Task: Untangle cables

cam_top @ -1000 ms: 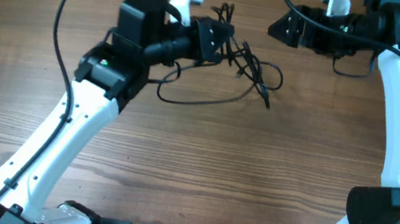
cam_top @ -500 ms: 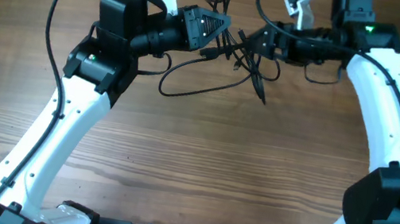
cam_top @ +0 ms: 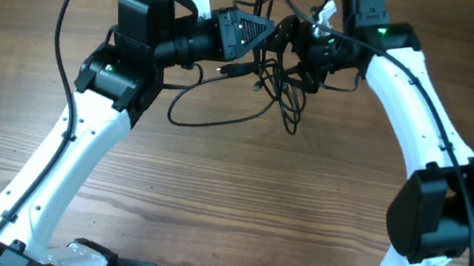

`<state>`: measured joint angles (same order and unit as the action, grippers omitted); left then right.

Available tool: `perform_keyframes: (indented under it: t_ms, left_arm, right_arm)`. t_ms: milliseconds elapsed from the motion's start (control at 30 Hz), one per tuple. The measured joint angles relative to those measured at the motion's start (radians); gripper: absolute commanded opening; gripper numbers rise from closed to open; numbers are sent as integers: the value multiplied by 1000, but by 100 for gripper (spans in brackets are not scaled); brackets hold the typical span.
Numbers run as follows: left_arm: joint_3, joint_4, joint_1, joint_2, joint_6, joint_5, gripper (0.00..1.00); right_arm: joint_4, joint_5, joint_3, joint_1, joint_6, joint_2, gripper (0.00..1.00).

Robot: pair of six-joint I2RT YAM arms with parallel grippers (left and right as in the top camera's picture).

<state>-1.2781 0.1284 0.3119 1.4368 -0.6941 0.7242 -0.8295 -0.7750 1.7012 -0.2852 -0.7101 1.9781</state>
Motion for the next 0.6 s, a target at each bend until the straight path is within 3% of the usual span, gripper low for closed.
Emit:
perform_keyframes:
  t_ms: [100, 267, 333, 433, 600]
  left_arm:
    - [0, 0, 0, 0, 0, 0, 4]
    - [0, -10, -10, 0, 0, 8, 4]
    - [5, -98, -28, 0, -10, 43, 4]
    - [10, -285, -56, 3, -79, 89, 4]
    - [12, -645, -146, 3, -319, 127, 4]
  right_arm:
    - [-39, 105, 0, -34, 65, 31, 40]
    - [-61, 289, 0, -63, 161, 66, 20]
    - [-68, 356, 0, -63, 183, 67, 13]
    - [-81, 419, 0, -61, 195, 71, 10]
    - [-82, 462, 0, -55, 218, 90, 10]
